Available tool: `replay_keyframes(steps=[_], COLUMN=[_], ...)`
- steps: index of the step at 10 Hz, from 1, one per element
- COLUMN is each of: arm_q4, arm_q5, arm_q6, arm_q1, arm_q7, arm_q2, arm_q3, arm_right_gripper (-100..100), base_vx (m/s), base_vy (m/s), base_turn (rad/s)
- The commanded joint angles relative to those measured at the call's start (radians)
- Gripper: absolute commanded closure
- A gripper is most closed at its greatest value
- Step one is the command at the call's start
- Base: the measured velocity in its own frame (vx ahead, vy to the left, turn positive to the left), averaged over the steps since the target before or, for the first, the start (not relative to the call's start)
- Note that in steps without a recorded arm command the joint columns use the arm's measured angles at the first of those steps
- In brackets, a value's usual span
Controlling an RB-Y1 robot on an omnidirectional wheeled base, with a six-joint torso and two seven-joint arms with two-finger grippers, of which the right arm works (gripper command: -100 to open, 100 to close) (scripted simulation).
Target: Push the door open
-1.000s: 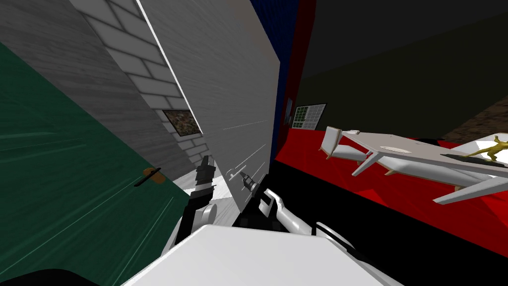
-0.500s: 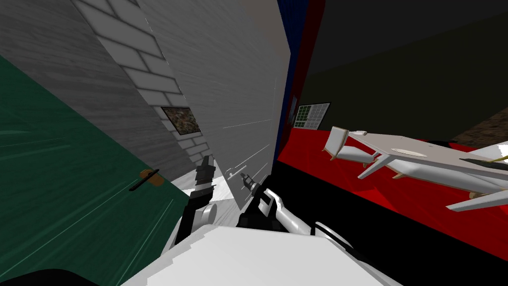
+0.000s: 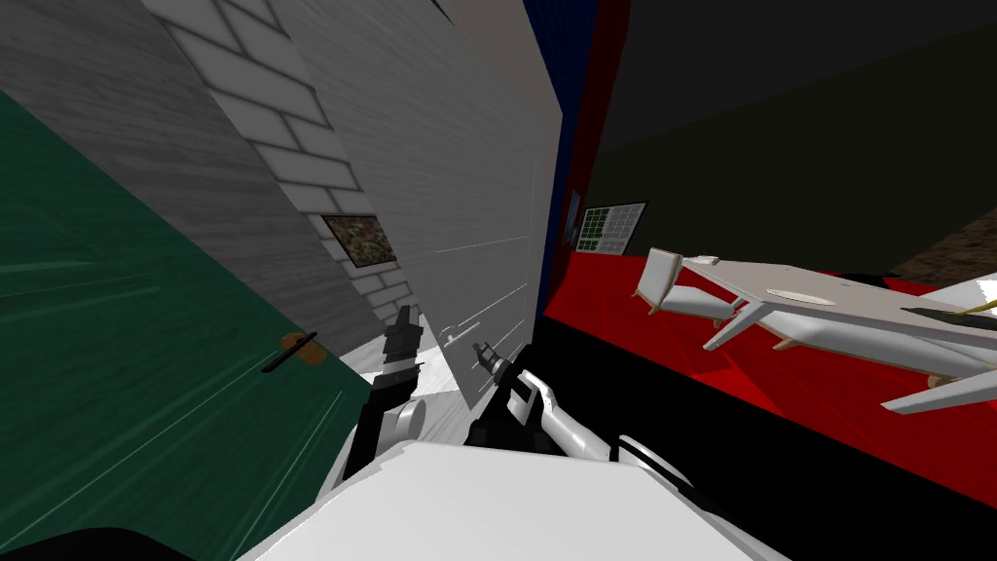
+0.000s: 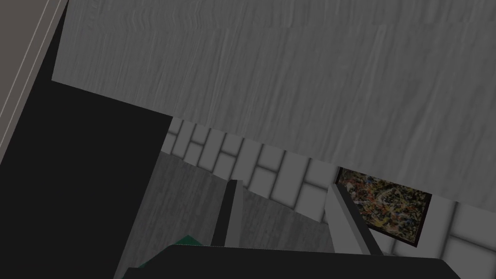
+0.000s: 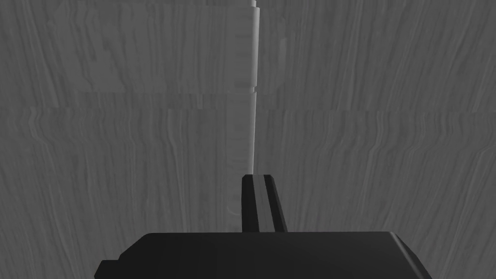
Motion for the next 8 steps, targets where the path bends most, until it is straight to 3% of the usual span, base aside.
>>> replay_keyframes(steps=[1,4,5,8], arm_q4=[0.01,0.024,0.02,0.036], arm_q5=[0.0,-0.001,-0.001,0.0], arm_q6=[0.004,0.008,0.007,0.002], arm_q1=[0.003,0.007,0.005,0.002], arm_q7=[0.013,0.03,0.024,0.032], arm_q2=[0.006,0.018,0.013,0.018], arm_q3=[-0.032,-0.073,-0.063,-0.077], arm_right_gripper=[-100,-100,-100,-100], base_vx=[-0.102,-0.198,-0.084,0.098], base_vy=[0.01,0.022,0.019,0.116], base_turn=[-0.123,-0.111,-0.017,0.031])
